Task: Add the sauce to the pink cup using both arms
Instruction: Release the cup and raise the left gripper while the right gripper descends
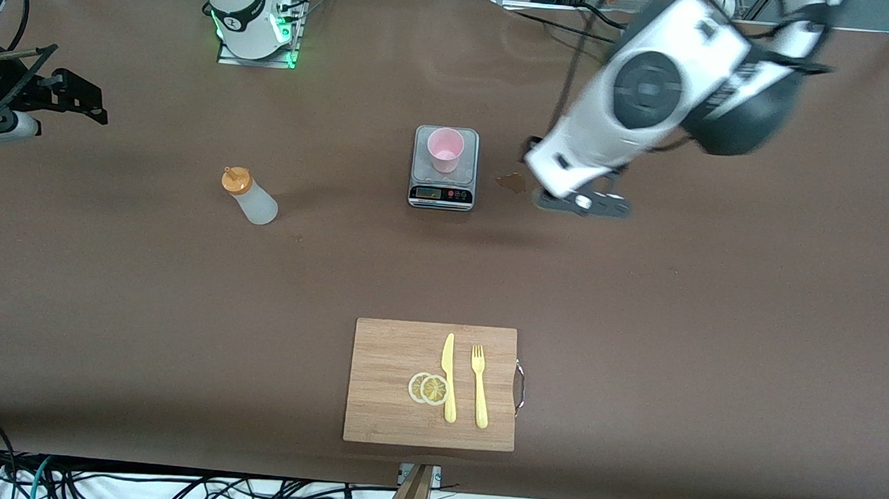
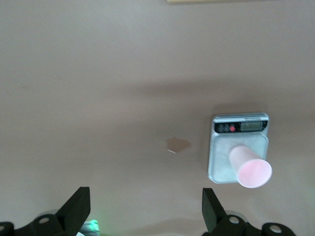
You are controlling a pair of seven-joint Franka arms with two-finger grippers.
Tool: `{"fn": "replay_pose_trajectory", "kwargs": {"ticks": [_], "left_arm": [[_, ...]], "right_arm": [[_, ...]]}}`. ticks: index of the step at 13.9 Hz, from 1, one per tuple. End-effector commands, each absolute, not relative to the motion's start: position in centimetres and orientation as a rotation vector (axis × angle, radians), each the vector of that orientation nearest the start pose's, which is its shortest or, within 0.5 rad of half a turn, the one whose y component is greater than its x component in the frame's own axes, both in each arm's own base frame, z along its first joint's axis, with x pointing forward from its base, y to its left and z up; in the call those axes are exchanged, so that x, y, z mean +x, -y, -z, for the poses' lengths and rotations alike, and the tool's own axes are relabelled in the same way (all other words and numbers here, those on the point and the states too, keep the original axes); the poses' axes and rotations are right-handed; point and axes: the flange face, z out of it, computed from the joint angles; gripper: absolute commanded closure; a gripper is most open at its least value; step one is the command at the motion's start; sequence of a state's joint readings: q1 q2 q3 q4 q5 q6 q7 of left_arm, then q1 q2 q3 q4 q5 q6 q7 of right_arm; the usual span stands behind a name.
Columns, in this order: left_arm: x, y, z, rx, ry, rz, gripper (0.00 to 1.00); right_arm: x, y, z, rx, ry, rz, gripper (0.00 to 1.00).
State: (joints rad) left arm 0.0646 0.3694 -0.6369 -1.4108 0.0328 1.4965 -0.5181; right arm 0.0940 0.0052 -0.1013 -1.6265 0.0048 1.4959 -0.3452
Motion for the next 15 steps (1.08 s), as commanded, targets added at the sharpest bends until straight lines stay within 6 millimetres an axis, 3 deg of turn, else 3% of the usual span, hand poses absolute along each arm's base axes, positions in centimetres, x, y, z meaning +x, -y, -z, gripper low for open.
{"fn": "replay_pose_trajectory", "kwargs": {"ticks": [1,3,5,9,15], "left_arm": [[57.9,21.8,-54.0,-3.174,-0.157,-0.38,0.0],[58.9,15.1,-55.8,-3.156,-0.075,-0.3,0.0],[57.9,12.0,-56.6,-3.102,-0.028,-0.274,0.0],[55.6,6.6,-56.2,-3.106,-0.108,-0.084,0.0],[54.9,6.6,-54.4,-3.146,-0.09,-0.21,0.0]], "right_arm": [[54.3,0.0,-59.0,-2.93,0.819,-0.205,0.0],[54.5,0.1,-58.0,-2.835,0.969,-0.21,0.0],[54.8,0.6,-56.9,-2.732,1.086,-0.195,0.0],[56.0,4.5,-51.1,-2.518,1.247,-0.15,0.0],[52.6,10.3,-40.8,-2.104,1.375,0.171,0.0]]}}
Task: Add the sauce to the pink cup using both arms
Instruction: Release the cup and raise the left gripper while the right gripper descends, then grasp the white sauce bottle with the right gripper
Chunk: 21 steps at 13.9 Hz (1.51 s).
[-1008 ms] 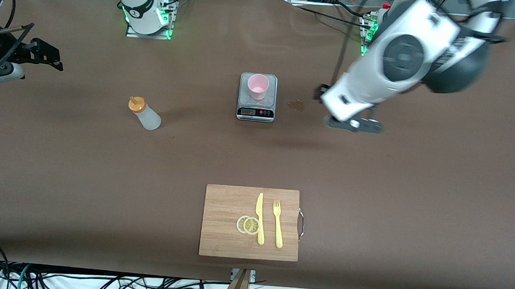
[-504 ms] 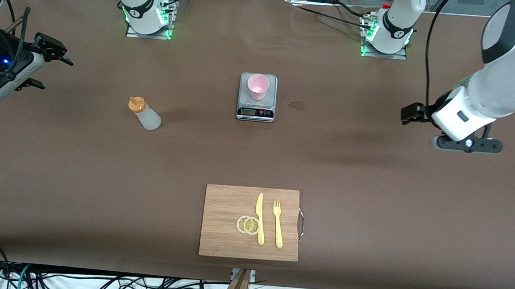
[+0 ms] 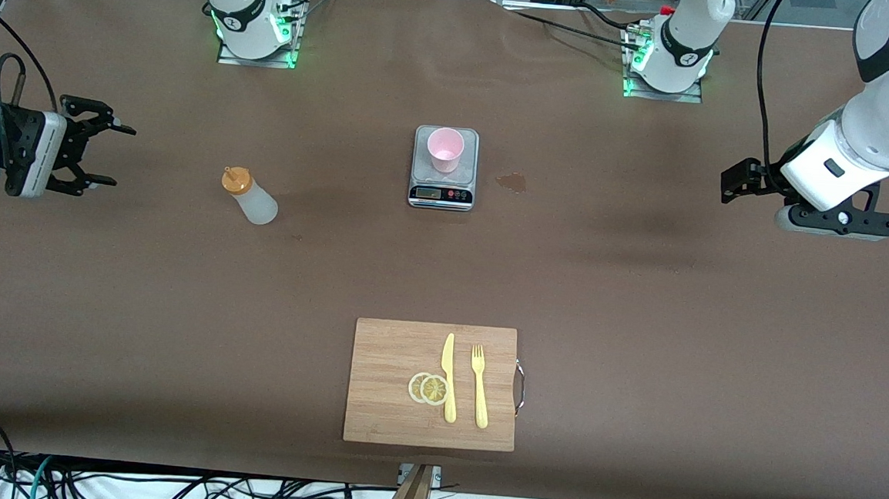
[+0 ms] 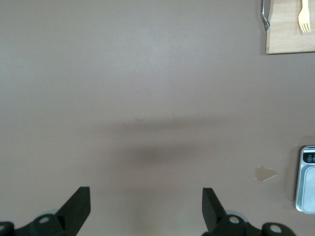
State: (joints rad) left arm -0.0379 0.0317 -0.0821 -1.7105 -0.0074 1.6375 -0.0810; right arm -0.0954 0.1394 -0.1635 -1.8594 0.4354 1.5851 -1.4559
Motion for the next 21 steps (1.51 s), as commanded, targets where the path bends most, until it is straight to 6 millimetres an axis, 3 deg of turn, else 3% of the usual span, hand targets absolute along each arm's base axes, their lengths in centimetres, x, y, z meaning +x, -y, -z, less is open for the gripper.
{"fn": "replay_pose_trajectory", "kwargs": {"ticks": [1,4,7,9,15,17,21], "left_arm": [[54.9,6.6,-54.5,-3.145,-0.095,-0.217,0.0],[55.3,6.4,-54.2,-3.144,-0.081,-0.22,0.0],[56.1,4.5,-54.3,-3.153,-0.042,-0.213,0.0],[56.3,4.3,-54.5,-3.155,-0.052,-0.203,0.0],[56.4,4.3,-54.4,-3.155,-0.079,-0.21,0.0],[56.2,4.3,-54.4,-3.152,-0.079,-0.232,0.0],[56.2,4.1,-54.3,-3.152,-0.077,-0.234,0.0]], "right_arm": [[52.2,10.9,-39.7,-2.036,1.43,0.235,0.0],[51.0,12.8,-34.7,-1.872,1.502,0.276,0.0],[50.1,14.9,-26.2,-1.69,1.498,0.4,0.0],[49.2,15.2,-22.5,-1.605,1.496,0.51,0.0],[48.8,13.0,-15.4,-1.438,1.405,0.733,0.0],[48.8,12.3,-14.5,-1.428,1.376,0.77,0.0],[49.9,8.0,-12.1,-1.35,1.368,0.853,0.0]]}}
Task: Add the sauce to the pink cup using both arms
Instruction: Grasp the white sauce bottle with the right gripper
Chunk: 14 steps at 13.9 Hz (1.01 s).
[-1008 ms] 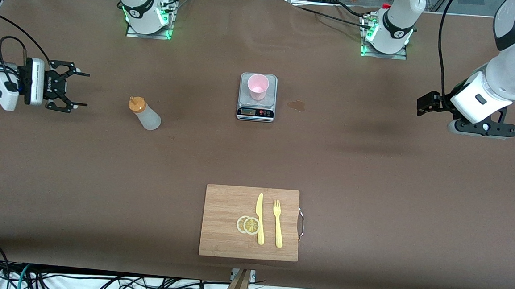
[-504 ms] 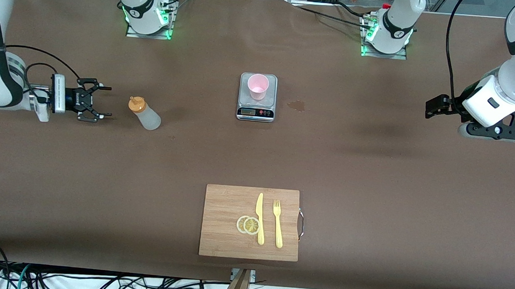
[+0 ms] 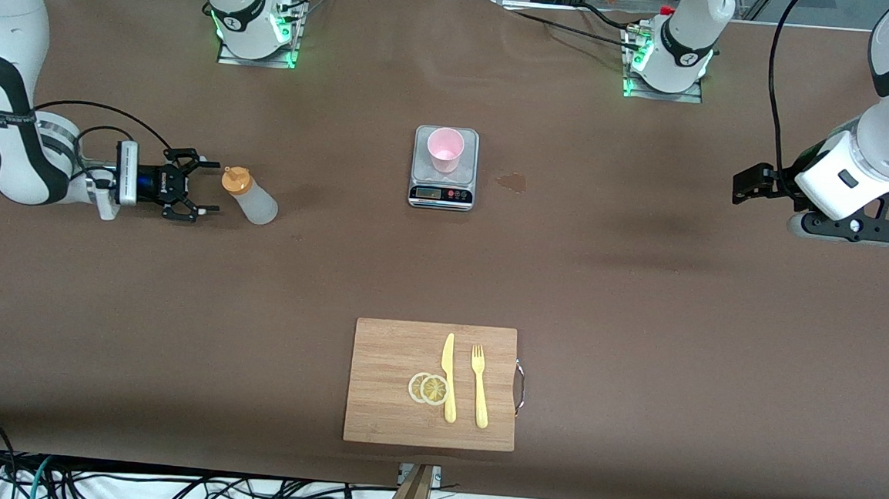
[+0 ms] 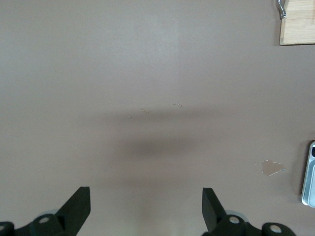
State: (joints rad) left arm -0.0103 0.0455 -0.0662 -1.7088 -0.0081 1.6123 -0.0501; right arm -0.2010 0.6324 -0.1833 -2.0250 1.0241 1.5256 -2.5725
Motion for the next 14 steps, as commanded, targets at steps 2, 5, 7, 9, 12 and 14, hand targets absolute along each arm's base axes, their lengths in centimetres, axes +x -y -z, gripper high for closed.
{"fn": "replay_pose_trajectory", "kwargs": {"ticks": [2,5,7,9,12,14], "left_arm": [[56.1,4.6,-54.3,-3.152,-0.077,-0.237,0.0],[56.1,4.6,-54.6,-3.152,-0.082,-0.229,0.0],[56.1,4.6,-54.6,-3.153,-0.084,-0.23,0.0],[56.1,4.4,-54.6,-3.152,-0.079,-0.239,0.0],[56.0,4.0,-54.5,-3.15,-0.065,-0.249,0.0],[56.0,4.3,-54.6,-3.15,-0.063,-0.246,0.0]], "right_arm": [[50.5,6.0,-11.4,-1.33,1.366,0.891,0.0],[50.7,4.6,-10.9,-1.316,1.365,0.899,0.0],[50.9,4.4,-10.6,-1.304,1.39,0.913,0.0],[51.5,3.7,-9.9,-1.283,1.406,0.915,0.0],[51.9,3.1,-9.8,-1.266,1.411,0.918,0.07],[51.9,2.3,-9.8,-1.238,1.42,0.929,0.13]]}}
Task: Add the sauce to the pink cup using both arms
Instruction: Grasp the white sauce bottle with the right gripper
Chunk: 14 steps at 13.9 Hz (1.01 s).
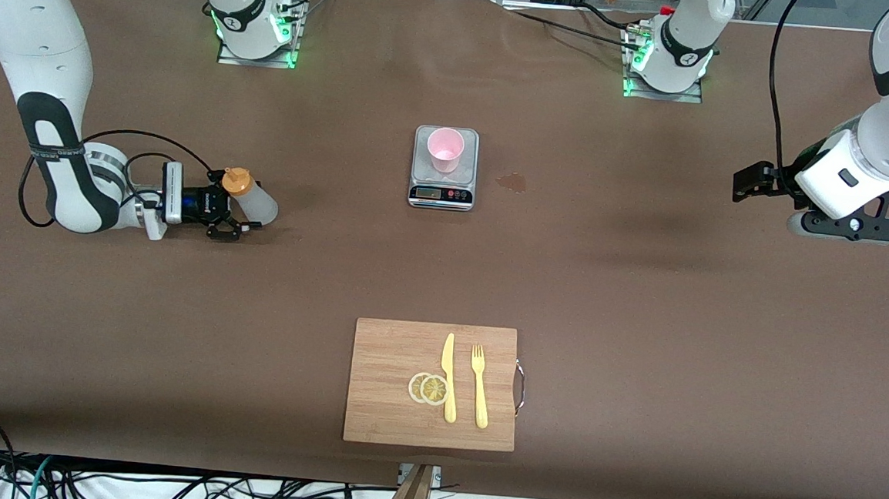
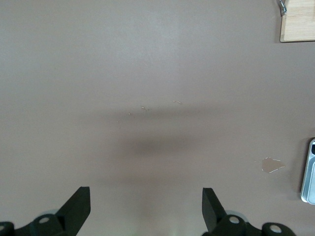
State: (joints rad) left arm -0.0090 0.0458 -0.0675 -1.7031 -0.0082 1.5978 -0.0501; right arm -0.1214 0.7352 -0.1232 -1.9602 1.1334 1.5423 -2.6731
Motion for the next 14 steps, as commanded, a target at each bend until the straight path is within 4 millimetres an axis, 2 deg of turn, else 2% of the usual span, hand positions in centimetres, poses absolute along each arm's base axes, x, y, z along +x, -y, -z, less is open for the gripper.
{"fn": "replay_pose_trajectory", "kwargs": {"ticks": [1,4,11,12,14], "left_arm": [[56.0,4.2,-54.5,-3.15,-0.06,-0.249,0.0],[56.0,4.3,-54.5,-3.15,-0.063,-0.249,0.0],[56.0,4.5,-54.6,-3.152,-0.07,-0.249,0.0],[56.0,4.5,-54.6,-3.152,-0.072,-0.252,0.0],[55.9,4.5,-54.7,-3.152,-0.072,-0.254,0.0]], "right_arm": [[51.8,2.3,-9.8,-1.233,1.417,0.93,0.13],[51.6,1.8,-9.7,-1.204,1.425,0.945,0.09],[50.8,0.6,-8.8,-1.124,1.441,0.982,0.11],[50.7,0.6,-8.6,-1.114,1.444,0.989,0.2],[50.6,0.5,-8.6,-1.109,1.44,0.99,0.5]]}}
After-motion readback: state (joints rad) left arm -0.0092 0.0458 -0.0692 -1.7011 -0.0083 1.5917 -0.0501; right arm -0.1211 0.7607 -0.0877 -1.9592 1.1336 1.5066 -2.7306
